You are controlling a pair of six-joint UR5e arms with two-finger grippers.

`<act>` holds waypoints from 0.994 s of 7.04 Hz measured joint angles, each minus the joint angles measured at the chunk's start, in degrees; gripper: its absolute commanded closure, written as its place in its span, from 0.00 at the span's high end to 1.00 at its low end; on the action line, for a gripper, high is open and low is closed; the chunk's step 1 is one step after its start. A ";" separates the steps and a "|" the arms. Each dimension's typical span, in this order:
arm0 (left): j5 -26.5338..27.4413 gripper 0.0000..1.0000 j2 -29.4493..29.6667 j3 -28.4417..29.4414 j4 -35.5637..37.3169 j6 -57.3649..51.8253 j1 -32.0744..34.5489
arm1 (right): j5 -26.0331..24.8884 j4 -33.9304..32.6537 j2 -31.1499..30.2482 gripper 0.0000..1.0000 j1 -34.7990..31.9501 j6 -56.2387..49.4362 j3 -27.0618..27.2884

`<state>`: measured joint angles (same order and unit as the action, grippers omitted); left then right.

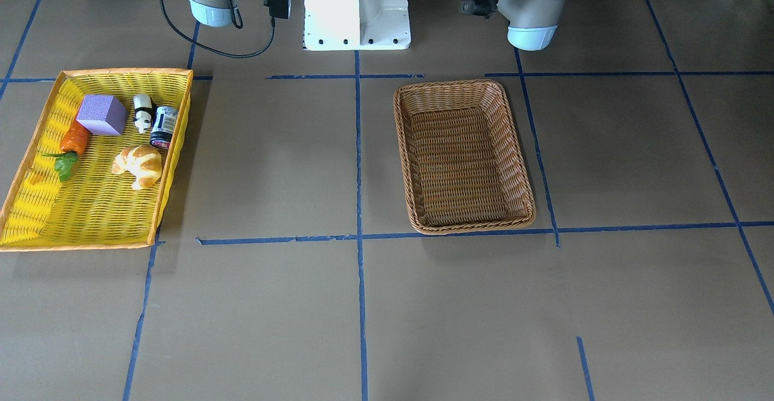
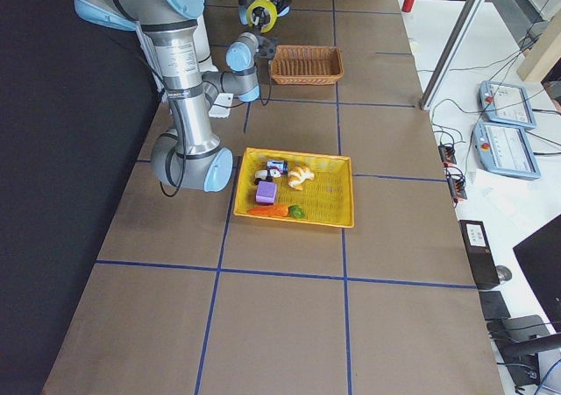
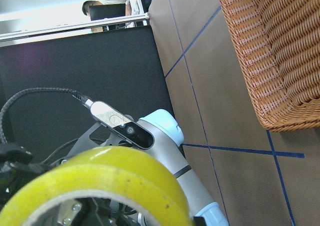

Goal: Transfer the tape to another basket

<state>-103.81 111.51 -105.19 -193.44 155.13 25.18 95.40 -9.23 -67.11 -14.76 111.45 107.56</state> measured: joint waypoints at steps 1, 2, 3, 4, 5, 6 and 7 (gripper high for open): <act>0.00 0.00 -0.10 -0.01 0.00 -0.02 -0.03 | -0.07 0.00 -0.01 1.00 -0.02 0.02 -0.04; -0.01 0.00 -0.21 0.00 0.00 -0.04 -0.04 | -0.11 0.00 -0.03 1.00 -0.06 0.06 -0.05; -0.07 0.00 -0.26 0.02 0.00 -0.02 -0.03 | -0.14 0.02 -0.04 1.00 -0.11 0.08 -0.06; -0.15 0.00 -0.29 -0.02 0.00 -0.01 0.01 | -0.19 0.08 -0.07 1.00 -0.18 0.08 -0.06; -0.27 0.00 -0.40 -0.30 0.00 0.02 0.06 | -0.18 0.14 -0.10 1.00 -0.23 0.09 -0.06; -0.50 0.00 -0.56 -0.75 -0.05 0.06 0.44 | -0.15 0.16 -0.12 1.00 -0.25 0.11 -0.06; -1.59 0.00 -0.95 -0.97 -0.19 0.00 2.23 | -0.14 0.17 -0.15 1.00 -0.30 0.15 -0.06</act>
<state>-105.39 110.56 -106.16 -193.63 155.13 27.41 95.26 -9.06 -67.26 -15.06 111.59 107.49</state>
